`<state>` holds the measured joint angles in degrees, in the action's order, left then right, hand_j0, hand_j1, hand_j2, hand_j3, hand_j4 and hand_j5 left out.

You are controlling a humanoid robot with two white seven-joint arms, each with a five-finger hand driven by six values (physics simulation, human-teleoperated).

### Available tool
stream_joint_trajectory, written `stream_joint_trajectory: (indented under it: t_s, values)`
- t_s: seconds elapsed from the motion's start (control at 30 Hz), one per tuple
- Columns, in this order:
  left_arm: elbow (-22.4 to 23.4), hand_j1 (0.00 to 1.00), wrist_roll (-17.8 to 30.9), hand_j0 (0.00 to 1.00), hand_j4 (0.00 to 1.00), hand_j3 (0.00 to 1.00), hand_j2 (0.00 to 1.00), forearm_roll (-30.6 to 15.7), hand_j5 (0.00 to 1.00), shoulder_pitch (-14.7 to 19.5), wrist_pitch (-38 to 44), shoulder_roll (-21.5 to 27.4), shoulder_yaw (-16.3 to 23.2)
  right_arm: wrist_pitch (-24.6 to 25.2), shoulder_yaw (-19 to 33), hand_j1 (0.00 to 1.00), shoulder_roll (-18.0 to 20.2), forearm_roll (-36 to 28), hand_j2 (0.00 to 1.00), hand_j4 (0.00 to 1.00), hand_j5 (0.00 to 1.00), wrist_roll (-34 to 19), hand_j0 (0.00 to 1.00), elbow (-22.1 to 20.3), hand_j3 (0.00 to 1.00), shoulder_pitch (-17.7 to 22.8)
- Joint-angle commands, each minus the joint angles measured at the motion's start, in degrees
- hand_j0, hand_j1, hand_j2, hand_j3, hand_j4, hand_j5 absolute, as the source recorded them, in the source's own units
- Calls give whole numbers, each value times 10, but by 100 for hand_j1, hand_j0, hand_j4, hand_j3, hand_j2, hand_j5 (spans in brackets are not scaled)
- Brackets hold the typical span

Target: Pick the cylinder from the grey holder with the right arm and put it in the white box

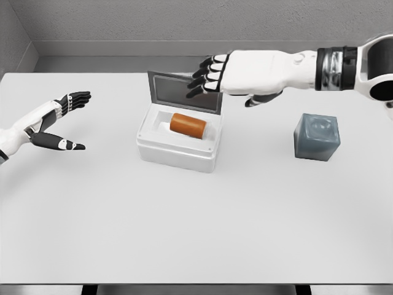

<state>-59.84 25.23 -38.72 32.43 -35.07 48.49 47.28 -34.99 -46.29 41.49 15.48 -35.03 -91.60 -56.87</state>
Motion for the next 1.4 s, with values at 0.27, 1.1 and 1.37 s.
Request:
stream_joint_trajectory:
  t_s: [0.27,1.1,1.37]
  values:
    - [-5,100,18,100,100,100,100,-11,100,62,44,-55,-1,0,161,100,175,-12,100,100,100,0,100,5,100,171]
    - [12,100,27,100,100,100,100,49,100,144,120,-174,0,0,159,100,176,-12,100,100,100,0,100,1,100,173]
    - [-15,100,77,100,100,100,100,42,100,141,107,-161,-1,0,157,100,176,-12,100,100,100,0,100,0,100,178]
